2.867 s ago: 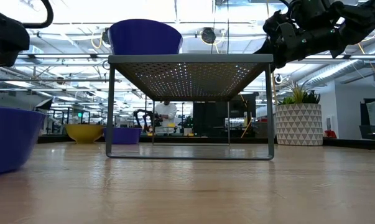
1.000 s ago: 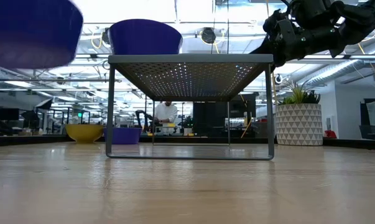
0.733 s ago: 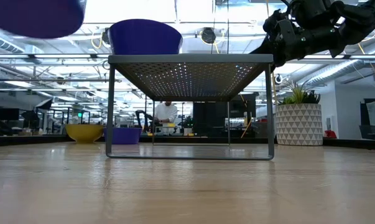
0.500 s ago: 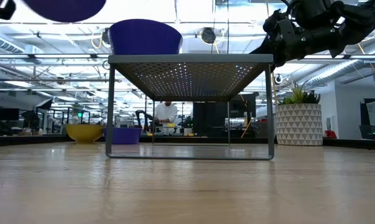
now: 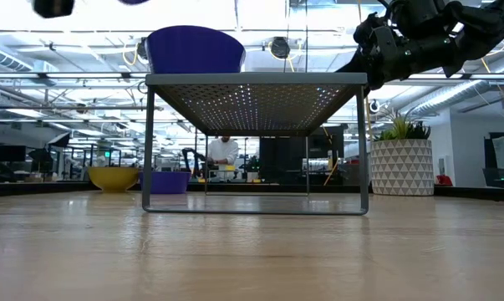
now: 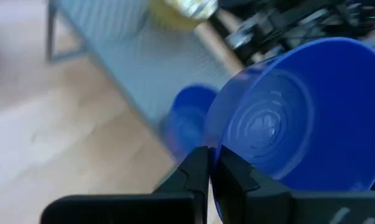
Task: Pick & Place Mini bowls
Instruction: Stack the bottom blue bowl on top of the blue bowl on the shelf
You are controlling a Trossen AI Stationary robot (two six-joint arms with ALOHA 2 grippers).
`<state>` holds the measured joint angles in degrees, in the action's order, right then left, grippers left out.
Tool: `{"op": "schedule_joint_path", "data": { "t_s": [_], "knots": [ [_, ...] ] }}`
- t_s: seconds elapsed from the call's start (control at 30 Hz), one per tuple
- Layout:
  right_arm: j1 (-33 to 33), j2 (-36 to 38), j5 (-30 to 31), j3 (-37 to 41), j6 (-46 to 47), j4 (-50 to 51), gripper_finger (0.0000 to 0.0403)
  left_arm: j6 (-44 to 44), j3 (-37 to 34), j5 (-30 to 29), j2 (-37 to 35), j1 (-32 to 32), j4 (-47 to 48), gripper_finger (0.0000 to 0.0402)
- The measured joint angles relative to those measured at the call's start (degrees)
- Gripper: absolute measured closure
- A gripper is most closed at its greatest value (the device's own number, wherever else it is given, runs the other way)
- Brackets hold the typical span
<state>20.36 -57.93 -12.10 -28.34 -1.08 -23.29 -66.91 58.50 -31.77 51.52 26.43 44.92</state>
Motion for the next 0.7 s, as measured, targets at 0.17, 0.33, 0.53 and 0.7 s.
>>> {"op": "schedule_joint_path", "data": {
  "t_s": [0.17, 0.33, 0.53, 0.7],
  "knots": [
    [0.01, 0.0, 0.0, 0.0, 0.0, 0.0, 0.0403, 20.26, 0.0, -0.44, -0.62, -1.35, -11.22, 0.0395],
    [0.0, 0.0, 0.0, 0.0, -0.33, 0.0, 0.0403, 43.37, 0.0, -0.46, -0.21, -1.53, -21.93, 0.0382],
    [0.0, 0.0, 0.0, -0.02, -4.2, 0.01, 0.0403, 66.09, 0.02, -1.77, 0.32, -1.61, -28.96, 0.0394],
    [0.18, 0.0, 0.0, -0.02, -6.04, -0.04, 0.0403, 77.29, 0.02, -3.6, 0.32, -1.61, -29.82, 0.0382]
  ]
}}
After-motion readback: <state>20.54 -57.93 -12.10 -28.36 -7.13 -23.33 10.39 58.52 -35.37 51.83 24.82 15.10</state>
